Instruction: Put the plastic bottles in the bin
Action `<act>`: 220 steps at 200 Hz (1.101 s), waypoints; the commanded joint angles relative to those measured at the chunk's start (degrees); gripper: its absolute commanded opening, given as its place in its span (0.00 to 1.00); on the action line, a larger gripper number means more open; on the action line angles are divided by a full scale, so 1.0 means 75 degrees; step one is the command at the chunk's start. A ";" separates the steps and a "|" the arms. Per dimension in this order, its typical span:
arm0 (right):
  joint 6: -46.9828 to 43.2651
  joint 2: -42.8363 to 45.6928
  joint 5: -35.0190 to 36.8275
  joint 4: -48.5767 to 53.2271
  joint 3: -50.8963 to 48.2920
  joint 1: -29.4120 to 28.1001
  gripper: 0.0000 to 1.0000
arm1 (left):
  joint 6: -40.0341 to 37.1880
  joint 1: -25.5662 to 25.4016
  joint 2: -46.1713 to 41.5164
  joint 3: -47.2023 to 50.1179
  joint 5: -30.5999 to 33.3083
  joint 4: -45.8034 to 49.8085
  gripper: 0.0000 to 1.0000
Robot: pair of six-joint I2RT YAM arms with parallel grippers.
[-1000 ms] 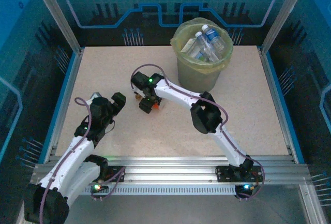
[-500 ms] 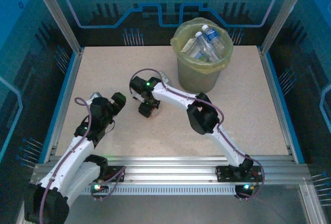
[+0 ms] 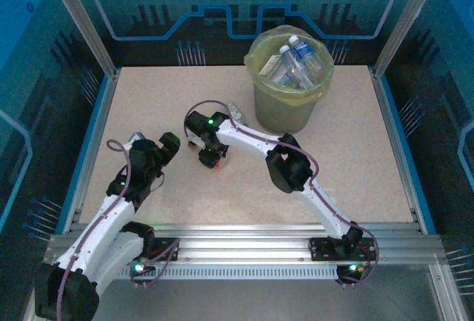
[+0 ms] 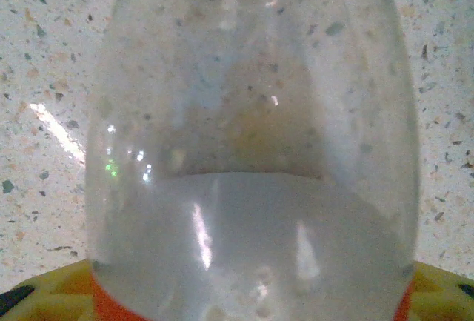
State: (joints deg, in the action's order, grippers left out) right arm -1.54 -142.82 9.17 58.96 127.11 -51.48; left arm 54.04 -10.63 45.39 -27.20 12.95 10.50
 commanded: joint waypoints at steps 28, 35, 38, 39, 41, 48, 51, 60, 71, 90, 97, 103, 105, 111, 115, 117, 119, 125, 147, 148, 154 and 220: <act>0.0136 0.1609 0.0185 0.0337 0.0070 -0.0144 0.40 | 0.0059 0.0070 -0.0424 0.0152 0.0491 0.0264 0.99; 0.0143 0.1868 0.0184 0.0400 0.0119 -0.0108 0.39 | 0.0064 0.0070 -0.0497 0.0178 0.0516 0.0249 0.99; 0.0136 0.1971 0.0187 0.0417 0.0149 -0.0098 0.39 | 0.0061 0.0070 -0.0522 0.0193 0.0527 0.0241 0.99; 0.0136 0.1971 0.0187 0.0417 0.0149 -0.0098 0.39 | 0.0060 0.0070 -0.0539 0.0199 0.0525 0.0241 0.99; 0.0138 0.2043 0.0184 0.0434 0.0173 -0.0082 0.39 | 0.0060 0.0070 -0.0548 0.0203 0.0538 0.0240 0.99; 0.0109 0.2273 0.0190 0.0485 0.0261 -0.0046 0.38 | 0.0066 0.0070 -0.0584 0.0218 0.0555 0.0241 0.99; 0.0088 0.2409 0.0187 0.0508 0.0312 -0.0019 0.38 | 0.0061 0.0070 -0.0598 0.0221 0.0558 0.0240 0.99; 0.0045 0.2664 0.0193 0.0551 0.0436 0.0060 0.38 | 0.0068 0.0070 -0.0614 0.0228 0.0547 0.0239 0.99; -0.0017 0.3034 0.0166 0.0588 0.0640 0.0197 0.37 | 0.0087 0.0070 -0.0614 0.0227 0.0545 0.0242 0.99; -0.0116 0.3519 0.0016 0.0594 0.0985 0.0518 0.37 | 0.0116 0.0070 -0.0602 0.0238 0.0494 0.0206 0.99; -0.0142 0.3634 -0.0005 0.0560 0.1083 0.0621 0.37 | 0.0127 0.0070 -0.0602 0.0245 0.0485 0.0189 0.99; -0.0168 0.3755 -0.0024 0.0551 0.1211 0.0778 0.37 | 0.0114 0.0070 -0.0602 0.0242 0.0457 0.0176 0.99; -0.0181 0.3778 -0.0035 0.0544 0.1247 0.0837 0.37 | 0.0121 0.0070 -0.0602 0.0249 0.0460 0.0174 0.99; -0.0193 0.3856 -0.0059 0.0536 0.1357 0.0976 0.37 | 0.0119 0.0070 -0.0602 0.0251 0.0455 0.0159 0.99; -0.0194 0.3893 -0.0067 0.0529 0.1437 0.1087 0.37 | 0.0122 0.0070 -0.0602 0.0252 0.0450 0.0158 0.99; -0.0193 0.3909 -0.0081 0.0529 0.1471 0.1137 0.37 | 0.0126 0.0070 -0.0602 0.0246 0.0441 0.0158 0.99; -0.0202 0.3922 -0.0091 0.0529 0.1514 0.1188 0.37 | 0.0126 0.0070 -0.0602 0.0244 0.0441 0.0158 0.99; -0.0193 0.3959 -0.0126 0.0518 0.1620 0.1351 0.37 | 0.0128 0.0070 -0.0602 0.0235 0.0424 0.0147 0.99; -0.0116 0.4029 -0.0311 0.0431 0.1915 0.2003 0.37 | 0.0119 0.0070 -0.0592 0.0232 0.0392 0.0136 0.99; -0.0113 0.4030 -0.0327 0.0427 0.1929 0.2049 0.37 | 0.0119 0.0070 -0.0591 0.0236 0.0393 0.0135 0.99; -0.0058 0.4033 -0.0448 0.0391 0.1981 0.2232 0.38 | 0.0121 0.0071 -0.0591 0.0228 0.0381 0.0135 0.99; 0.0500 0.3709 -0.1111 0.0134 0.2054 0.3689 0.39 | 0.0068 0.0070 -0.0556 0.0167 0.0290 0.0147 0.99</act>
State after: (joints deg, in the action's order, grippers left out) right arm 0.23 -113.19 3.40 61.10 140.70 -25.50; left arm 54.11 -10.59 41.39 -26.06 15.40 11.73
